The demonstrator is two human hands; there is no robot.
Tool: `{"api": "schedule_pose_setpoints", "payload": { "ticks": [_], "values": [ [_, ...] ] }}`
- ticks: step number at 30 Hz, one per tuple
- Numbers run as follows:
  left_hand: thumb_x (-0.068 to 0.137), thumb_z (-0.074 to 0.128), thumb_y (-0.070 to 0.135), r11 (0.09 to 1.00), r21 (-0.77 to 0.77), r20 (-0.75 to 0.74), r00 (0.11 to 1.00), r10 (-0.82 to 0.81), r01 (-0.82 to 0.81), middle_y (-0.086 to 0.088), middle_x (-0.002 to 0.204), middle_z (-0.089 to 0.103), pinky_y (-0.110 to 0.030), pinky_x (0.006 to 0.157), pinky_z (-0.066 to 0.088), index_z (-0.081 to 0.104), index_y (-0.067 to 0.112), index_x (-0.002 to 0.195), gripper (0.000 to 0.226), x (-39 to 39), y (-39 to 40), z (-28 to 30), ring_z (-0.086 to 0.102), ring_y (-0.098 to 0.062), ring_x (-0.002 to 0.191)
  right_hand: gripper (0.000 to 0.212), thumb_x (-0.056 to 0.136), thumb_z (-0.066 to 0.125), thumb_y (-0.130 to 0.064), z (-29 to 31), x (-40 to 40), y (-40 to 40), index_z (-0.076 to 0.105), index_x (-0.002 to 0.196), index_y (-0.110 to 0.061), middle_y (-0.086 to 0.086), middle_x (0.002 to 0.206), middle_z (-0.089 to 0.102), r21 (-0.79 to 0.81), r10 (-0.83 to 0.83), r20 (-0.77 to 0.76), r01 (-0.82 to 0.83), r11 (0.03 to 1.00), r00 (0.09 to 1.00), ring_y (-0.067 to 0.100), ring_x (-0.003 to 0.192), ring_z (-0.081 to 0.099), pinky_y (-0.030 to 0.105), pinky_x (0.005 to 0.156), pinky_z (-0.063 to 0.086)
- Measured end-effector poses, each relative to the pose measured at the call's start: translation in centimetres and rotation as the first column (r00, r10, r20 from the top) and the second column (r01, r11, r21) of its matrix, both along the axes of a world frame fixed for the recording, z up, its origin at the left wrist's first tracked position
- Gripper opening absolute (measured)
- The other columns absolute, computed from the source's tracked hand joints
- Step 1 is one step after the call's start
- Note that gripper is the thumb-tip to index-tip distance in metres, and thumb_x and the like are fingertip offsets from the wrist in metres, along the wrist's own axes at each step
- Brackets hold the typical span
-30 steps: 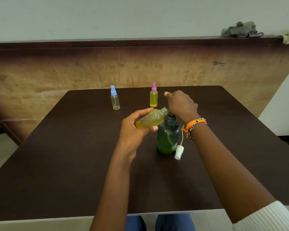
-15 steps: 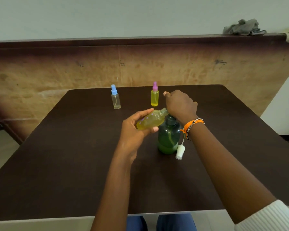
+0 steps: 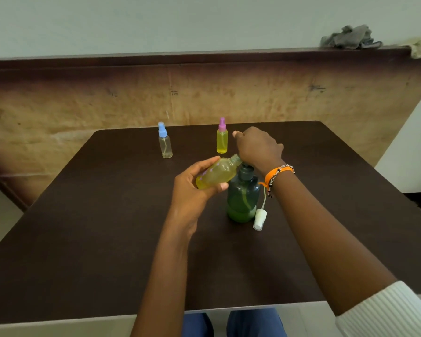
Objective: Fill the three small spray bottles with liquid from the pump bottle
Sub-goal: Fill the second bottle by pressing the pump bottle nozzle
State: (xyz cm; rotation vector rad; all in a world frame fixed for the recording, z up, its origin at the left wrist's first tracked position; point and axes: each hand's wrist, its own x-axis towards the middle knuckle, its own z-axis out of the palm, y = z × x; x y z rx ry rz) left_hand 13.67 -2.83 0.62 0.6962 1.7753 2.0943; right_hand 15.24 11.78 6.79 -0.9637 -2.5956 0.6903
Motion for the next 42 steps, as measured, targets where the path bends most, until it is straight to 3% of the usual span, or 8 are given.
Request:
{"api": "schedule_pose_setpoints", "payload": {
  "ticks": [5,11,16,19,23,29,33,42],
  "values": [
    [0.069,0.07,-0.015,1.0,0.017,-0.019,1.0,-0.015,0.016,0.004,0.108,0.069,-0.014,0.075,0.051,0.064,0.016,0.114,0.055,0.0,0.0,0.6,0.065,0.0,0.095,0.035,0.1,0.032,-0.038,1.0,0.0,0.2,0.052,0.086,-0.012,0.006,0.089,0.051,0.057,0.029,0.036,-0.031,0.998,0.999,0.03,0.094,0.052,0.05,0.101,0.028],
    [0.069,0.07,-0.014,1.0,0.014,-0.007,1.0,-0.004,0.004,0.005,0.108,0.069,-0.015,0.076,0.051,0.064,0.02,0.111,0.055,0.0,0.1,-0.6,0.065,-0.001,0.097,0.026,0.099,0.036,-0.033,-0.2,-0.1,0.2,0.049,0.088,-0.013,0.009,0.099,0.056,-0.032,0.012,0.023,-0.011,0.999,1.0,0.029,0.089,0.048,0.049,0.098,0.038],
    [0.068,0.071,-0.014,1.0,0.013,-0.021,1.0,-0.006,0.007,0.0,0.112,0.068,-0.014,0.075,0.051,0.064,0.02,0.111,0.054,0.0,-0.1,0.1,0.065,-0.002,0.097,0.031,0.099,0.033,-0.036,0.6,0.1,-0.1,0.054,0.093,-0.013,0.006,0.093,0.051,0.022,0.032,0.046,-0.033,0.999,0.998,0.03,0.093,0.05,0.048,0.098,0.031],
    [0.069,0.07,-0.013,1.0,0.013,-0.037,0.999,-0.013,0.014,0.001,0.112,0.068,-0.014,0.075,0.051,0.064,0.019,0.112,0.054,0.1,-0.1,0.4,0.065,-0.001,0.098,0.03,0.099,0.035,-0.035,1.1,0.1,0.0,0.051,0.087,-0.012,0.005,0.088,0.05,0.055,0.038,0.057,-0.041,0.998,0.998,0.027,0.087,0.047,0.049,0.1,0.03],
    [0.07,0.071,-0.011,1.0,0.005,-0.011,1.0,-0.009,0.009,0.007,0.107,0.069,-0.015,0.074,0.051,0.064,0.023,0.11,0.053,0.2,0.0,-0.2,0.065,0.0,0.096,0.035,0.098,0.036,-0.035,0.1,-0.1,0.6,0.048,0.074,-0.014,0.007,0.088,0.052,-0.053,0.017,0.026,-0.015,0.998,1.0,0.03,0.086,0.048,0.05,0.1,0.036],
    [0.07,0.071,-0.01,1.0,0.008,0.018,1.0,0.003,-0.003,0.012,0.1,0.071,-0.016,0.071,0.051,0.064,0.025,0.108,0.052,0.6,0.1,-1.0,0.066,-0.001,0.093,0.03,0.098,0.035,-0.035,-0.2,0.2,0.3,0.054,0.09,-0.013,0.008,0.094,0.053,-0.045,0.015,0.025,-0.014,0.999,1.0,0.03,0.088,0.047,0.046,0.095,0.033],
    [0.07,0.071,-0.011,1.0,0.007,0.013,1.0,-0.003,0.003,0.01,0.101,0.07,-0.014,0.069,0.051,0.064,0.022,0.11,0.052,0.6,0.0,-0.5,0.066,0.001,0.092,0.032,0.099,0.034,-0.034,0.4,0.4,0.0,0.057,0.098,-0.012,0.012,0.108,0.06,0.019,0.033,0.05,-0.034,0.999,0.998,0.034,0.104,0.053,0.046,0.096,0.03],
    [0.07,0.07,-0.014,1.0,-0.013,-0.004,1.0,0.001,-0.001,0.014,0.096,0.07,-0.013,0.071,0.052,0.064,0.021,0.108,0.053,0.4,-0.2,-0.3,0.066,0.004,0.089,0.034,0.099,0.032,-0.034,-0.2,0.7,-0.4,0.058,0.096,-0.012,0.013,0.11,0.062,0.03,-0.012,-0.01,0.012,0.999,1.0,0.035,0.105,0.054,0.047,0.098,0.029]
  ]
}}
